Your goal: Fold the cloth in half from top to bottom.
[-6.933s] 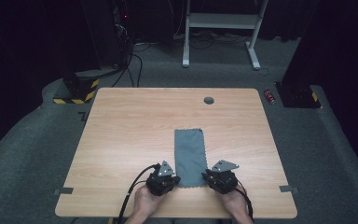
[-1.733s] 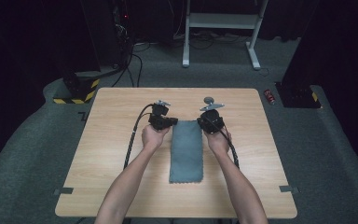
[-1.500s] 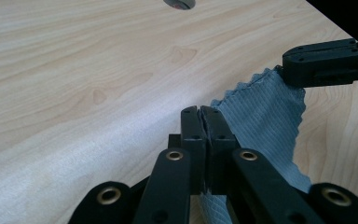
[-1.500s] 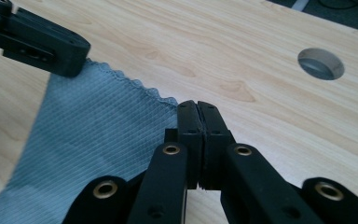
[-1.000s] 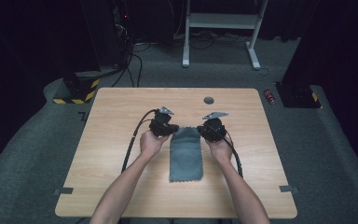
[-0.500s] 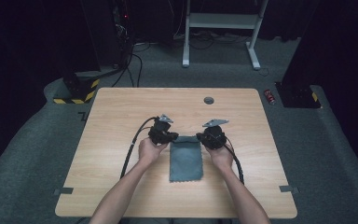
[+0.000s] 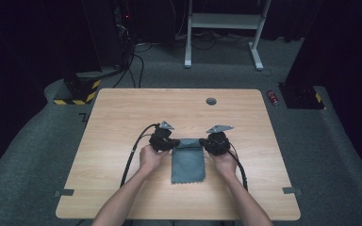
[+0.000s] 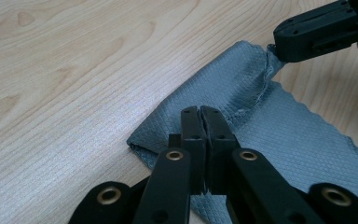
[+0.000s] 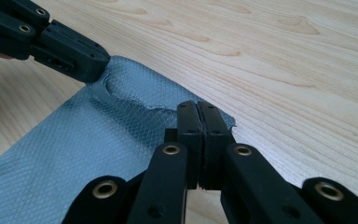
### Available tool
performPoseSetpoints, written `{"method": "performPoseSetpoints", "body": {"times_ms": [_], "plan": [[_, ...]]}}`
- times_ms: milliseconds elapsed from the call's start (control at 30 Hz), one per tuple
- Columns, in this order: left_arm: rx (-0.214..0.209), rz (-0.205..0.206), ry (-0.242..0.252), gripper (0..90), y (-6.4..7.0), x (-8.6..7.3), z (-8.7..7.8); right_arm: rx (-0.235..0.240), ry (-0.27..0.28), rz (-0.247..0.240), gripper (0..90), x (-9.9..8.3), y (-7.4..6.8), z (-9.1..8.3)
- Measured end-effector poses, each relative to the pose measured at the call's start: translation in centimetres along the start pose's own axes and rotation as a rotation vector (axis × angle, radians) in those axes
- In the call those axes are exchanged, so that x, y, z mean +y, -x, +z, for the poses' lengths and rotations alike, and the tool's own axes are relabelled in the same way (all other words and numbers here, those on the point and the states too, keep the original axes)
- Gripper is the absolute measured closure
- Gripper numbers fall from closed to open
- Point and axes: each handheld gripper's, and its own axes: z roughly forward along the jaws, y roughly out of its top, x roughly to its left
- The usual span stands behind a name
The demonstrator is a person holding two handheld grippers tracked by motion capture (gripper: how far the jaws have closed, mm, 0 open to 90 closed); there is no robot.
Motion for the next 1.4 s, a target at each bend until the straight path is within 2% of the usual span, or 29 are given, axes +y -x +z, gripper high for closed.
{"method": "performPoseSetpoints", "body": {"times_ms": [167,333,500,800,1133,1400], "plan": [[-0.004,-0.001,0.013,88.6,0.1,-0.4,-0.4,0.011,0.000,-0.004,89.1,-0.2,-0.3,-0.3],[0.008,0.027,0.011,88.5,0.3,-0.8,-0.6,0.017,0.004,-0.017,89.1,-0.3,-0.9,-0.5],[-0.005,0.018,0.030,88.6,0.6,-1.0,-0.9,0.022,0.008,-0.018,89.1,-0.6,-1.0,-0.7],[0.003,0.049,0.046,88.6,1.4,-1.7,-1.3,0.041,0.023,-0.018,89.1,-1.1,-1.3,-1.5],[-0.010,0.039,0.070,88.6,1.9,-2.5,-1.7,0.069,0.039,-0.016,89.1,-2.0,-1.6,-2.1],[-0.022,0.040,0.079,88.6,2.1,-2.9,-2.2,0.080,0.052,-0.038,89.1,-2.2,-2.1,-2.7]]}}
